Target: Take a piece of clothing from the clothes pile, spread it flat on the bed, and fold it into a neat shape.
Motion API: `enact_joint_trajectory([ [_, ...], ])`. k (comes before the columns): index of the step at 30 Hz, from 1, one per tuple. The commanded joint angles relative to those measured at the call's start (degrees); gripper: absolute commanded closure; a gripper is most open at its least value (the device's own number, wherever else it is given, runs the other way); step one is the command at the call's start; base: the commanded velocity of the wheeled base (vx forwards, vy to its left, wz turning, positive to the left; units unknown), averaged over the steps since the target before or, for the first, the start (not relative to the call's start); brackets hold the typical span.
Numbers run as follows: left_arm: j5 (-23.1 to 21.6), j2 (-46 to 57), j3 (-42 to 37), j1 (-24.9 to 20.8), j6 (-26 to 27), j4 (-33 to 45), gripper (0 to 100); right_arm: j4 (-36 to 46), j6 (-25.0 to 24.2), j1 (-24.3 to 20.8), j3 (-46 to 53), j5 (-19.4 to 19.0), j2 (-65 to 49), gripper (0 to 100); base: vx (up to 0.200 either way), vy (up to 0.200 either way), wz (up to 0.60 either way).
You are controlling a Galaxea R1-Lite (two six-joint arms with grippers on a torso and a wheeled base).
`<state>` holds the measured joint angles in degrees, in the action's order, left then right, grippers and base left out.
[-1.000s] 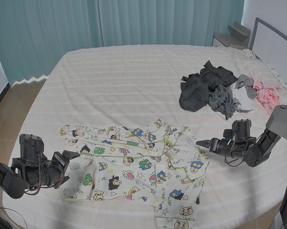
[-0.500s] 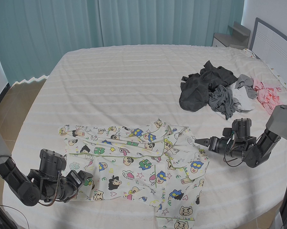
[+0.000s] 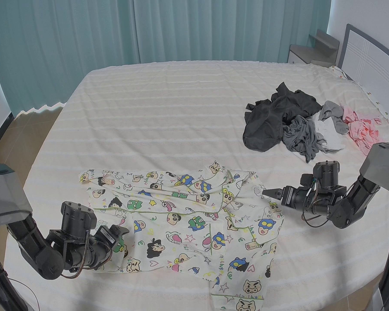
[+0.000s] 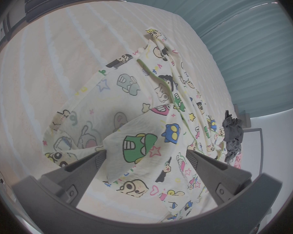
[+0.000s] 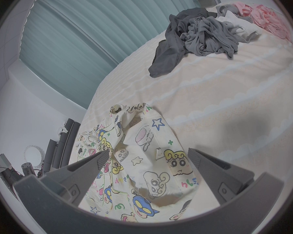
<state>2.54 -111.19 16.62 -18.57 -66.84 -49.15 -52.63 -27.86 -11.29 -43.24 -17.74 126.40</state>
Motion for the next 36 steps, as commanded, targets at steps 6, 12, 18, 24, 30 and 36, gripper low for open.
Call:
enact_joint_trajectory([
  [6,0.5,-3.1,-0.4,-0.5,-0.1,-0.3,0,0.0,0.0,-0.1,0.0,0.0,0.1,0,0.000,0.000,0.00],
  [12,0.5,-2.5,-1.4,-2.4,0.0,-0.2,0,0.0,0.0,-0.1,0.0,0.0,0.2,0,0.000,0.000,0.00],
  [18,1.1,-3.6,-0.5,-1.6,-0.2,-0.5,0,0.0,0.0,-0.2,0.0,0.0,0.2,0,0.000,0.000,0.00],
  [24,3.9,-6.1,-0.6,-1.6,-0.1,-3.8,100,0.0,0.0,-0.2,0.2,0.0,0.2,0,0.000,0.000,0.00],
  [30,7.5,-8.0,-1.4,-0.6,0.7,-6.7,100,-0.1,0.0,-0.6,0.3,0.0,0.2,0,0.000,0.000,0.00],
  [36,7.5,-7.0,-1.7,0.8,1.9,-6.7,100,-0.1,-0.1,-0.6,0.3,0.0,0.1,0,0.000,0.000,0.00],
])
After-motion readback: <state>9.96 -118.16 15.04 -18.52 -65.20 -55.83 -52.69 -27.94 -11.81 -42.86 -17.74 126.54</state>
